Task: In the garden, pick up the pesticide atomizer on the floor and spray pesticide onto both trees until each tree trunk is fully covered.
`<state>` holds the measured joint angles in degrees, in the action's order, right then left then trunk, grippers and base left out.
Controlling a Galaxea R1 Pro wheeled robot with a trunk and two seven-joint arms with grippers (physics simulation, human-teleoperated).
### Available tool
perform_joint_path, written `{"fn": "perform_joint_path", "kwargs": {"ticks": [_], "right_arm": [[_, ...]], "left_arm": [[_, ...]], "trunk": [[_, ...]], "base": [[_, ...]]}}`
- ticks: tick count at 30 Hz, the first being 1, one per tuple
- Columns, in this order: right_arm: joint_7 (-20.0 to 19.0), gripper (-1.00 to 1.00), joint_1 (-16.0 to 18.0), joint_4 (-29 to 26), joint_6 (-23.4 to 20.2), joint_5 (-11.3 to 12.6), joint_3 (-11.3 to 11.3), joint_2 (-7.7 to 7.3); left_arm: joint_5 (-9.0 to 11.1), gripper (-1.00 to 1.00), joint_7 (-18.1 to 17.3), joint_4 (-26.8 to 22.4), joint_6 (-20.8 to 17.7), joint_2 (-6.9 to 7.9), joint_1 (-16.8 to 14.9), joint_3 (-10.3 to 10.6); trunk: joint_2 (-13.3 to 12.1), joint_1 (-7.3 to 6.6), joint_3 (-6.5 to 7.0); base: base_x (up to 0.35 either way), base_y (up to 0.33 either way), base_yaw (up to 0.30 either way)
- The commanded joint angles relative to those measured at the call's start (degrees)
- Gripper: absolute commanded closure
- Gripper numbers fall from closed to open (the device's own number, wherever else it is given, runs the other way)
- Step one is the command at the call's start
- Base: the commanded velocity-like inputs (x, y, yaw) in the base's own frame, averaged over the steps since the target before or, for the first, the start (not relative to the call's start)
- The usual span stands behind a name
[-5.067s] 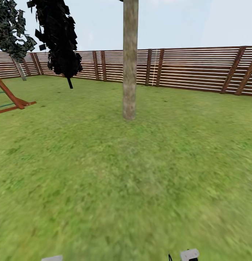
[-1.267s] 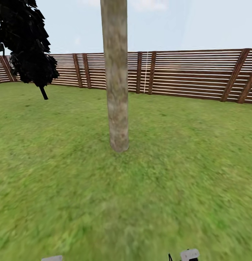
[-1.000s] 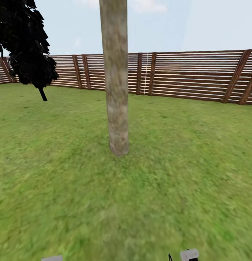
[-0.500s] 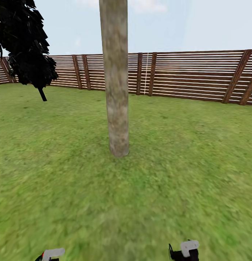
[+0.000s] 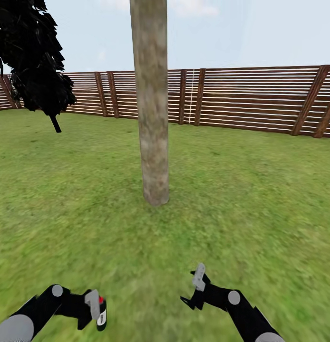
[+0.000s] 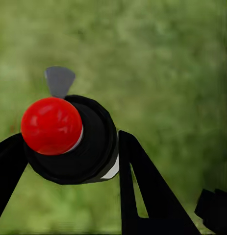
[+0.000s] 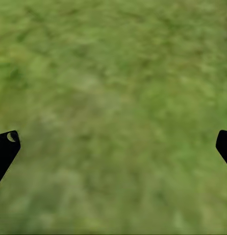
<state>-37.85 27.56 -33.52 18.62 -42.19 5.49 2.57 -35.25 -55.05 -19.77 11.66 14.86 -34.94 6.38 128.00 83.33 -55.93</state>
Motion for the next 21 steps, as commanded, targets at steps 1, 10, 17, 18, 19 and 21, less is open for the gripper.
{"fn": "perform_joint_path", "kwargs": {"ticks": [1, 10, 17, 18, 19, 21], "right_arm": [[-0.1, -1.0, 0.0, 0.1, -0.1, 0.0, -0.2, 0.03], [-5.3, 1.0, 0.3, -0.1, -0.3, -0.1, -3.9, 1.55], [-5.6, 1.0, 0.6, -0.2, -0.3, 0.0, -10.3, 4.09], [-5.6, 1.0, 0.7, -0.3, -0.3, 0.0, -11.0, 4.37], [-5.6, 1.0, 0.8, -0.4, -0.3, 0.0, -11.5, 4.6], [-5.6, 1.0, 0.8, -0.5, -0.3, 0.0, -11.9, 5.5]], "left_arm": [[-0.9, 1.0, -1.1, -0.8, -1.2, -0.17, 0.0, 0.0], [-4.9, 1.0, -3.0, -2.0, -4.4, -4.75, -0.4, 0.1], [-12.6, 1.0, -3.5, -2.5, -5.7, -9.45, -1.2, 0.1], [-13.2, 1.0, -3.6, -2.5, -5.9, -9.65, -1.2, 0.0], [-13.4, 1.0, -3.6, -2.5, -5.9, -10.02, -1.2, 0.1], [-14.2, 1.0, -3.6, -2.5, -5.9, -11.66, -1.2, 0.1]], "trunk": [[0.0, 0.0, 0.0], [0.0, 0.0, 0.0], [0.0, 0.0, 0.0], [0.0, 0.0, 0.0], [0.0, 0.0, 0.0], [0.0, 0.0, 0.0]], "base": [[0.0, 0.0, 0.0], [0.0, 0.0, 0.0], [0.0, 0.0, 0.0], [0.0, 0.0, 0.0], [0.0, 0.0, 0.0], [0.0, 0.0, 0.0]]}}
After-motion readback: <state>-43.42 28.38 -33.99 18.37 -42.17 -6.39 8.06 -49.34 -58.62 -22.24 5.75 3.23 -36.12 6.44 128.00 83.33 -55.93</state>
